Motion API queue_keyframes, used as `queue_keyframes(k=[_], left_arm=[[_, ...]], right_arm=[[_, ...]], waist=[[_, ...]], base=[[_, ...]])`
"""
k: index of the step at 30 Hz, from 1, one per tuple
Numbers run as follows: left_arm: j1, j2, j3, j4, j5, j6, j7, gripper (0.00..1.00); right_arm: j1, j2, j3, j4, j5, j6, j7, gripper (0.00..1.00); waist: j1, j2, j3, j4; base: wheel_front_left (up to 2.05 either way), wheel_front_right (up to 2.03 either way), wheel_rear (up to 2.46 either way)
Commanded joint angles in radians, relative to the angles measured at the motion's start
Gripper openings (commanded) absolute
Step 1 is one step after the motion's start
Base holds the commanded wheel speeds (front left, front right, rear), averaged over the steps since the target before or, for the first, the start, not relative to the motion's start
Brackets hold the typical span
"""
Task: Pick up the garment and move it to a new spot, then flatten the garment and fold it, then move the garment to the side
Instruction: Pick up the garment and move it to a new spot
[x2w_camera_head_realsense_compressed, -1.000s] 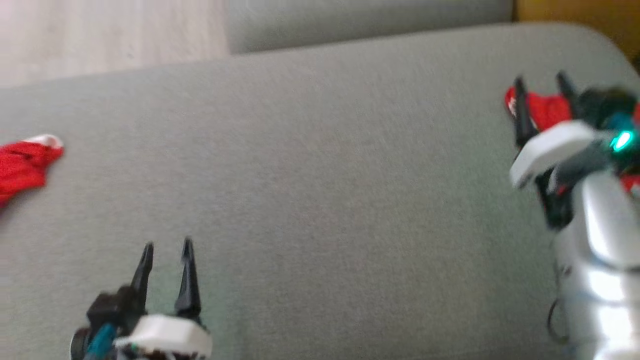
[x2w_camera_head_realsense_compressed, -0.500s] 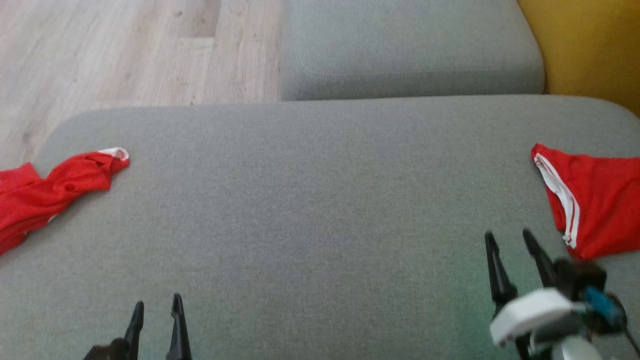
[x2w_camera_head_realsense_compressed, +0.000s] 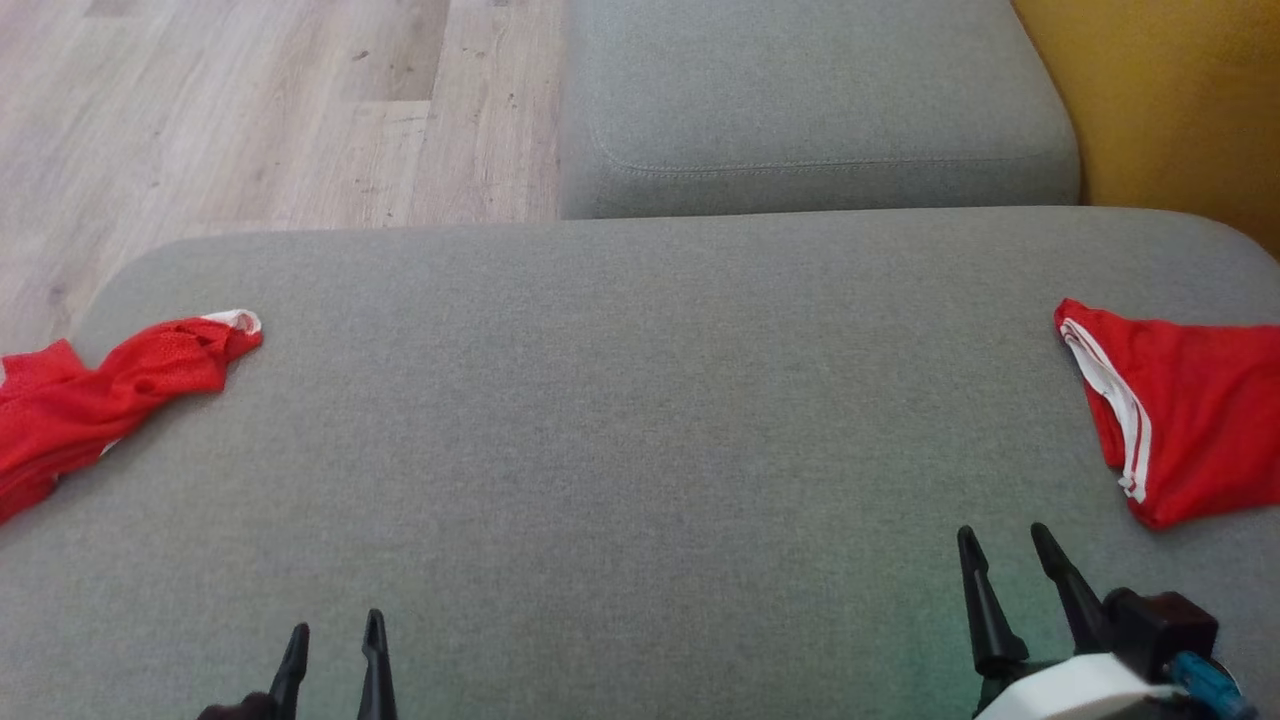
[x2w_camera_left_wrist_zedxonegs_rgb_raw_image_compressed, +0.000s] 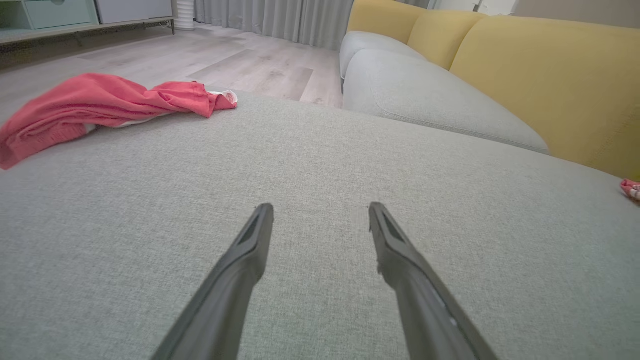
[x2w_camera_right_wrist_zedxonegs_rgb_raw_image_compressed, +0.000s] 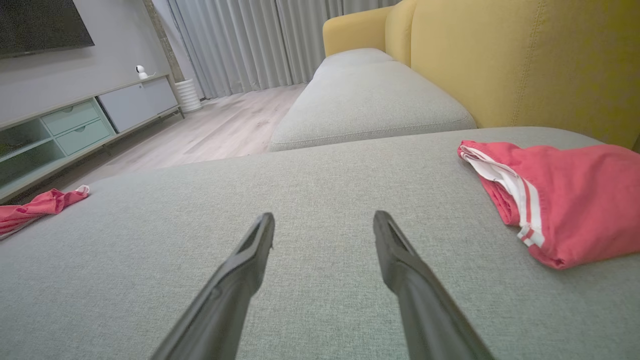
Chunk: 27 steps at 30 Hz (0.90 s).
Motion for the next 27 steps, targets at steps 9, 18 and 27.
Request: queue_keyframes(k=[9,18,27], left_arm=[[-0.058,0.011,0.020,-0.021,0.000,-0.003,-0.001,1.00],[-0.092,0.022,0.014,-0.019,0.015,-0.003,0.009,1.00],[-0.088,0.075,0.056,-0.056,0.016,0.023,0.013,1.00]], right_arm=[[-0.034,-0.006,0.024,-0.035,-0.006,0.007,-0.007,1.00],[-0.024,-0.006,0.011,-0.041,-0.008,0.007,-0.021,1.00],[-0.044,-0.006,0.059,-0.028,0.014,0.007,-0.038,1.00]], waist=[[0.0000,-0.0001,0.006,0.006],[0.0000,-0.0001,0.010,0.187],[0.0000,-0.0001,0.024,0.435]], base=[[0.00,0.00,0.00],[0.00,0.00,0.00],[0.00,0.00,0.00]])
